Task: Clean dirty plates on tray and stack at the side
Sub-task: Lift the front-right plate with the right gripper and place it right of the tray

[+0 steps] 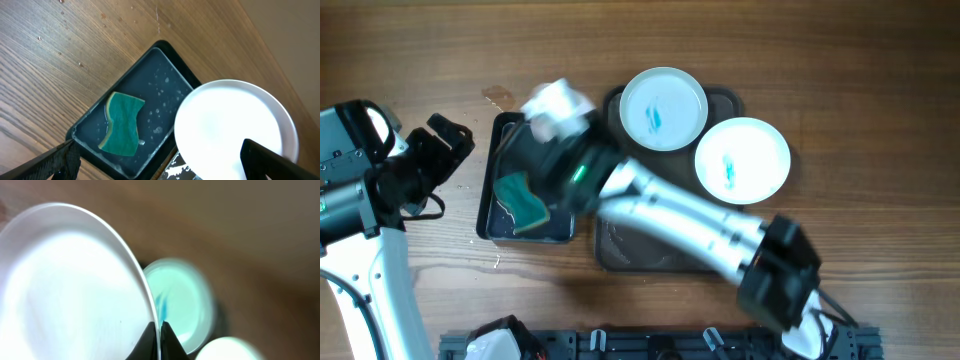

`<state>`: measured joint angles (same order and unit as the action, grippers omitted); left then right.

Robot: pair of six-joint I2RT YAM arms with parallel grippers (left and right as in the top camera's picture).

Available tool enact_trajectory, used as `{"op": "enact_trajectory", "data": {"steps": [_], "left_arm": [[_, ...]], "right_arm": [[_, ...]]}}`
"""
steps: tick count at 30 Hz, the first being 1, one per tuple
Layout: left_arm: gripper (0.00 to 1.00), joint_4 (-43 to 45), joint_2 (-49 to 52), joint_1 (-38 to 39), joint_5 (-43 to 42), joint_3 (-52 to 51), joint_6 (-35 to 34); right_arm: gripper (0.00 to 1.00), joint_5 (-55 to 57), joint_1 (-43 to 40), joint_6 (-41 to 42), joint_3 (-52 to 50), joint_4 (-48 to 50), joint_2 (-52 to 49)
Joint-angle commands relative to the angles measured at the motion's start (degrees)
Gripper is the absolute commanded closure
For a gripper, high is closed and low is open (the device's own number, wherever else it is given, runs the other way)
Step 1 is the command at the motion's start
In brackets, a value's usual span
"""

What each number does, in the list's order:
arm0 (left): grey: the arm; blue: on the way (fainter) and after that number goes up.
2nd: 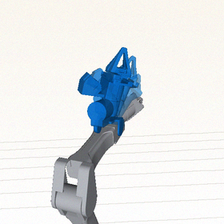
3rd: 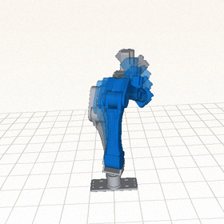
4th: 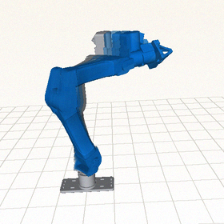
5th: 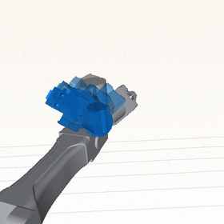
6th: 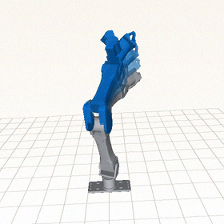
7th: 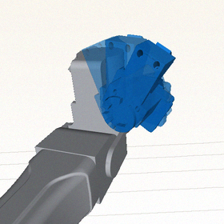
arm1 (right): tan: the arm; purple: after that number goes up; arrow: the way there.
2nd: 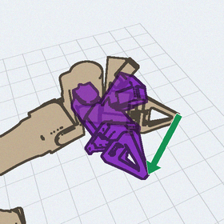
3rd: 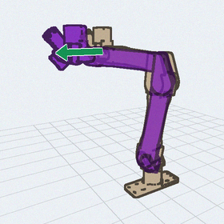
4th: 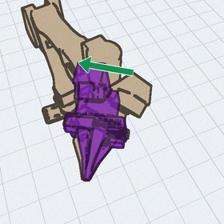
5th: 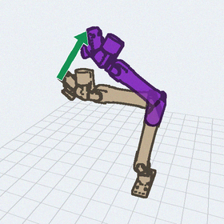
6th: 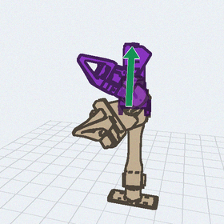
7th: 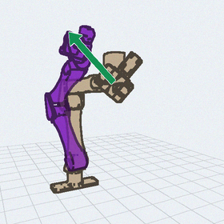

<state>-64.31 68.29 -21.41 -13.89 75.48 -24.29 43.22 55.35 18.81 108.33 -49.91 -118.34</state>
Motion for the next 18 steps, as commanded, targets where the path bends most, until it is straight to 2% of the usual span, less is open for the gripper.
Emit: {"op": "enact_trajectory", "data": {"steps": [1, 3, 6, 10, 14, 16, 18], "left_arm": [[0.0, -0.04, -0.35, -0.24, -1.07, 0.98, -0.11], [0.0, -0.07, -0.35, -0.24, -1.07, 0.98, -0.11], [0.0, -0.04, -0.35, -0.24, -1.09, 0.98, -0.11], [0.0, -0.04, -0.35, -0.24, -1.07, 0.98, -0.11], [0.0, -0.04, -0.35, -0.24, -1.07, 0.98, -0.11], [0.0, -0.04, -0.35, -0.24, -1.07, 0.98, -0.11], [0.0, -0.04, -0.35, -0.24, -1.07, 0.98, -0.11]], "right_arm": [[0.96, -53.53, -16.35, 5.18, 1.18, -1.09, 4.11], [0.96, -67.38, -24.44, 3.54, 1.18, -1.03, 6.05], [0.96, -72.87, -34.49, 2.4, 1.16, -2.05, 11.26], [0.96, -70.64, -48.5, 2.16, 1.16, -7.82, 20.2], [0.96, -57.92, -67.17, 1.29, 0.02, -20.5, 23.41], [0.96, -56.89, -74.31, 0.66, -3.91, -21.66, 23.1], [0.96, -56.63, -82.07, 0.68, -12.74, -19.78, 23.08]]}}
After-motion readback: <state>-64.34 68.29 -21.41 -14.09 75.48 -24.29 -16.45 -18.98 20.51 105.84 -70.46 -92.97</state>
